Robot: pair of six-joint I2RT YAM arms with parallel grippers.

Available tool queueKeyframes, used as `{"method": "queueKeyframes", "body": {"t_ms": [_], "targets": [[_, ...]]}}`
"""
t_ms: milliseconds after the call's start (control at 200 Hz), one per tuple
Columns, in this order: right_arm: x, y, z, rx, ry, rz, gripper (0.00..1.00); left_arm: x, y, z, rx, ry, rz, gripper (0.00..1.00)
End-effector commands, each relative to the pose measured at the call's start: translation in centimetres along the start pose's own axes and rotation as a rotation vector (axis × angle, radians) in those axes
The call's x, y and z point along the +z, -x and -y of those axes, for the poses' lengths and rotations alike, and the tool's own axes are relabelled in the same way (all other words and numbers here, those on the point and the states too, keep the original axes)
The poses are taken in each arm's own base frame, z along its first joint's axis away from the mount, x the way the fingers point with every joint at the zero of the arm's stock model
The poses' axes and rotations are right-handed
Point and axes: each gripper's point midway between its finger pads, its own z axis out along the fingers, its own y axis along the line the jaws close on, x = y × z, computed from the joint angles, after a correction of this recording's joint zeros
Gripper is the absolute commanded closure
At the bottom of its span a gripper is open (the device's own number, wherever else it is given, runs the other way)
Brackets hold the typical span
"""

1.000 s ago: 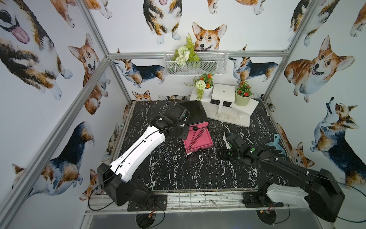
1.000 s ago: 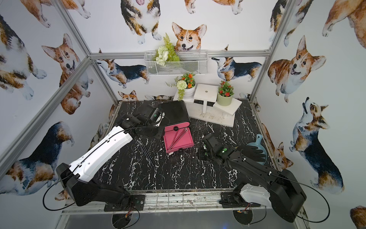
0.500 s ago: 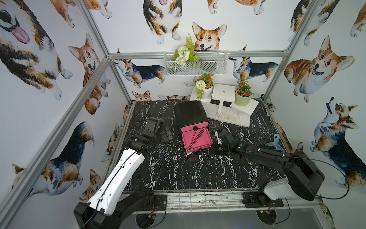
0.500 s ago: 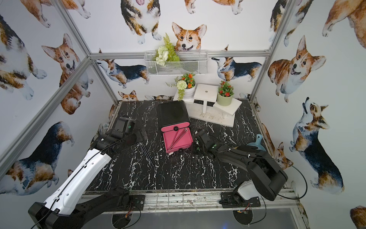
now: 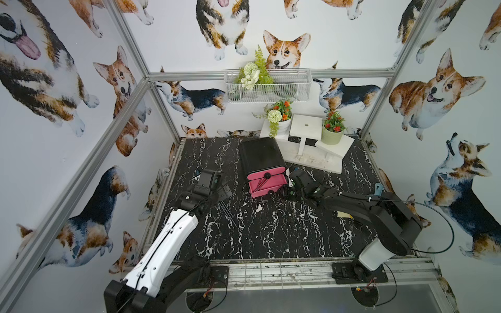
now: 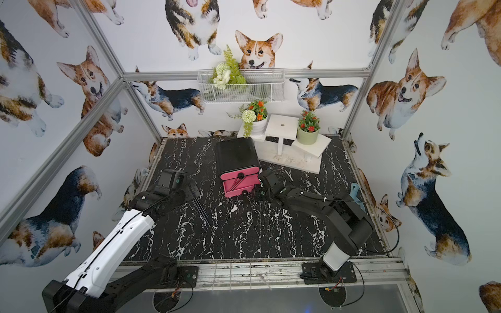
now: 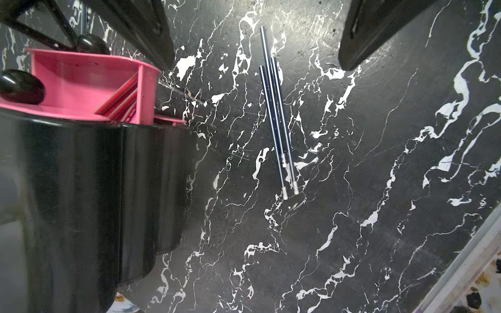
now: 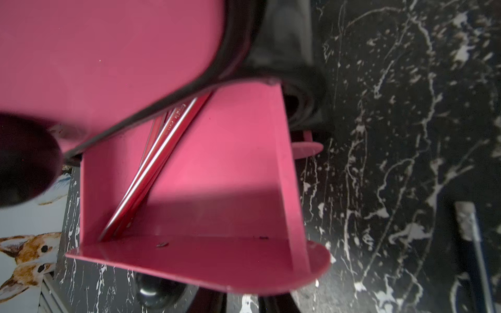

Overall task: Please place the pencils in the drawer according to their color
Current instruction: Close the drawer in the storage box.

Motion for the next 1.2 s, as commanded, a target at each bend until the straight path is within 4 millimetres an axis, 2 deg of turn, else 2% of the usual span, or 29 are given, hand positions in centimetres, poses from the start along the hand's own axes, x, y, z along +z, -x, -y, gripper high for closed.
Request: {"method": "queueKeyframes", "body": {"t_ms": [0, 175, 335, 450, 460, 480, 661, 1096, 1196], "targets": [[0.9, 2.7, -1.6, -0.001, 0.053, 0.106, 0.75, 0.4, 0.1, 0.9, -0.023, -0.056, 0.008, 0.00], [2.2, 4.1, -2.2, 0.082, 0.086, 0.177, 0.76, 0.7, -0.4, 0.9, -0.030, -0.063, -0.007, 0.00], [2.7, 4.5, -2.5, 0.161, 0.128, 0.206, 0.76, 0.8, -0.7, 1.0, -0.038, -0.080, -0.011, 0.00], [2.3, 4.5, -2.8, 0.204, 0.168, 0.246, 0.75, 0.7, -0.7, 1.5, -0.041, -0.108, -0.012, 0.00], [2.2, 4.5, -2.8, 0.208, 0.169, 0.250, 0.75, 1.2, -1.5, 1.0, -0.036, -0.092, -0.031, 0.00], [2.0, 4.4, -2.8, 0.212, 0.171, 0.261, 0.74, 1.5, -1.8, 0.8, -0.035, -0.088, -0.040, 0.00], [0.7, 4.4, -2.6, 0.228, 0.176, 0.319, 0.71, 1.8, -2.3, 0.7, -0.030, -0.094, -0.047, 0.00], [3.1, 5.0, -3.0, 0.324, 0.197, 0.325, 0.69, 2.0, -2.2, 1.4, -0.032, -0.123, -0.048, 0.00], [3.2, 4.9, -2.6, 0.352, 0.196, 0.329, 0.64, 1.9, -2.2, 1.4, -0.040, -0.132, -0.042, 0.00]]}}
